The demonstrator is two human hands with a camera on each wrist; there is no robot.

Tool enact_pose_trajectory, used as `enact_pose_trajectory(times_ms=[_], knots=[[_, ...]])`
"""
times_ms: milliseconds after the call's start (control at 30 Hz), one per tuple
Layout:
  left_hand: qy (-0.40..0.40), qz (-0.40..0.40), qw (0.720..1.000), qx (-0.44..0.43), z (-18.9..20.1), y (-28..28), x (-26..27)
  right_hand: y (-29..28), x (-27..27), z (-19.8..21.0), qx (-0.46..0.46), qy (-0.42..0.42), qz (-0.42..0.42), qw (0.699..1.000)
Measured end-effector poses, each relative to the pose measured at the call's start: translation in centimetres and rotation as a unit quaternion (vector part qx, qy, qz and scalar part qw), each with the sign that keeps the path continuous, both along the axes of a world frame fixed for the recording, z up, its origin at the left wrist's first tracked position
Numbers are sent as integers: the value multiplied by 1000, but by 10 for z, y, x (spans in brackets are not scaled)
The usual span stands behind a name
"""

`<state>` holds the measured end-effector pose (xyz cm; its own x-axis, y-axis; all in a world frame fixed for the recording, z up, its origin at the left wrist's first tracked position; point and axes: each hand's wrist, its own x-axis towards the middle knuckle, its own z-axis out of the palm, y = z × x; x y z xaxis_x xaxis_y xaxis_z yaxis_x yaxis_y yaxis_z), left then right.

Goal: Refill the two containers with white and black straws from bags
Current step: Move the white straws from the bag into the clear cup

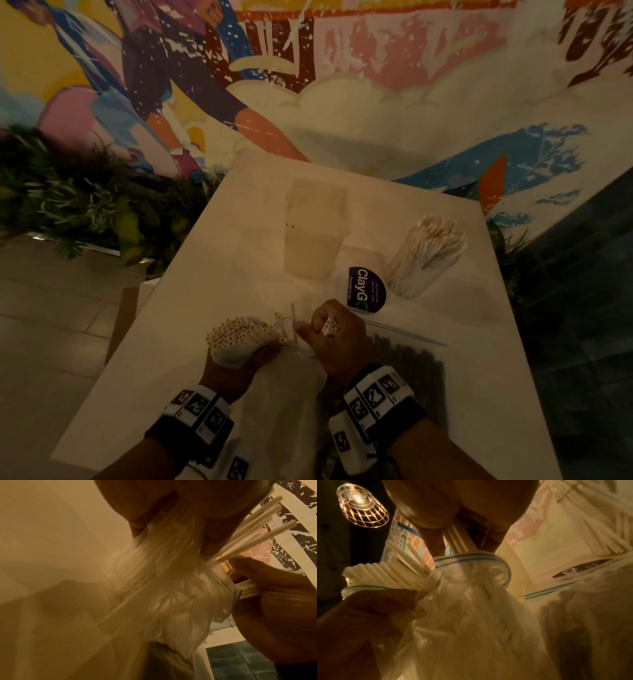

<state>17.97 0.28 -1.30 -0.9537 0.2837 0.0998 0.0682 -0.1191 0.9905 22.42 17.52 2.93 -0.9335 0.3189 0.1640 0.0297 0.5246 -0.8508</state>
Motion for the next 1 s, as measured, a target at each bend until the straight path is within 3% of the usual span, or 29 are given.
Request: enact_pose_trajectory(times_ms=[167,300,533,733,867,1000], knots=[[-14,-1,1000,3,-5,-4,-1,1,-3,8,-17,56,-45,997],[1,-10,1000,-6,1,-2,1,3,-3,2,6,-7,-21,1000],[36,-33,996,-80,2,-5,2,10,-4,-5,59,-19,-5,998],[33,-35,995,-90,0,-7,0,9,-4,20,-76,29,-25,996],[56,-40,989,-129,-7,-10,-1,6,-1,50,-98,70,-26,992],[92,-51,985,-138,-3,-9,0,10,-3,79,-225,138,-38,964]])
